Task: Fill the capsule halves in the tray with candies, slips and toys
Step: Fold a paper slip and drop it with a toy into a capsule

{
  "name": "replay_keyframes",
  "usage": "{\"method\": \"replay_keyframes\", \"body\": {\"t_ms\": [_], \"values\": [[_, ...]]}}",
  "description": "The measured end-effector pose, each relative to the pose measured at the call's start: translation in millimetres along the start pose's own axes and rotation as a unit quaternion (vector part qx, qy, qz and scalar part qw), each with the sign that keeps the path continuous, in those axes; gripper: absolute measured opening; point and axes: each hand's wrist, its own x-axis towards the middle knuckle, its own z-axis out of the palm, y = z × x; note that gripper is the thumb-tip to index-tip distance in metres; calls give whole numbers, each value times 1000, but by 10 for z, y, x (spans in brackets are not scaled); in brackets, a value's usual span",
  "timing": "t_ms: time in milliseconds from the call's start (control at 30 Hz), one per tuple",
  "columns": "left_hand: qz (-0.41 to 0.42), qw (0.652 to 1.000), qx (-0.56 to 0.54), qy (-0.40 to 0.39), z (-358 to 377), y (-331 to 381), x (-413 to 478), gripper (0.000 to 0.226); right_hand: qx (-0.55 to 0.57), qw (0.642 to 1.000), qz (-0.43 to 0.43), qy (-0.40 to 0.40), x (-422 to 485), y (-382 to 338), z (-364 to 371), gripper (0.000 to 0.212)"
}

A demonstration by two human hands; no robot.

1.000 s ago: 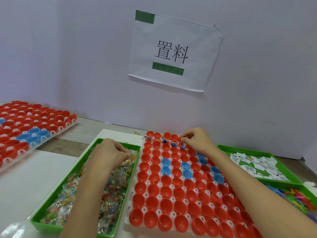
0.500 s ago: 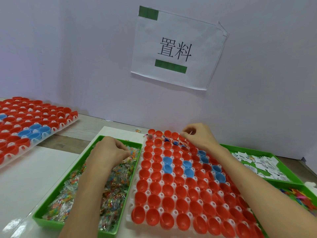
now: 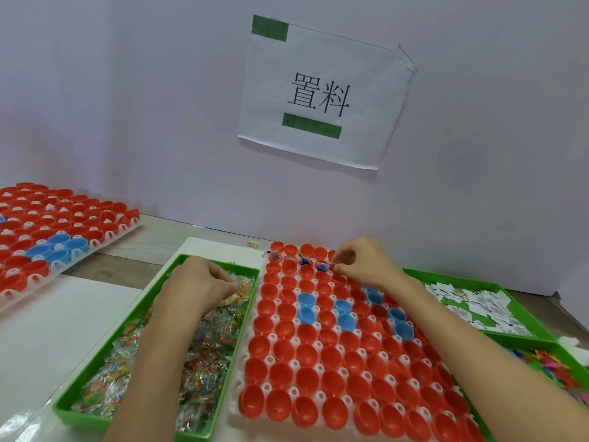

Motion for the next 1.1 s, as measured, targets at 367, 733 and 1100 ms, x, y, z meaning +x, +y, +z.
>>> {"method": "replay_keyframes", "body": {"t_ms": [367,733,1100], "values": [[-1,1000,-3,1,6,0,4,11,14,998,12,54,6,27,-16,7],[2,1000,-6,0,6,-8,8,11,11,1000,17,15,53,-10,6,12],[-2,1000,-4,-1,-6,-8,8,12,26,999,15,33,34,4,-5,14]]}}
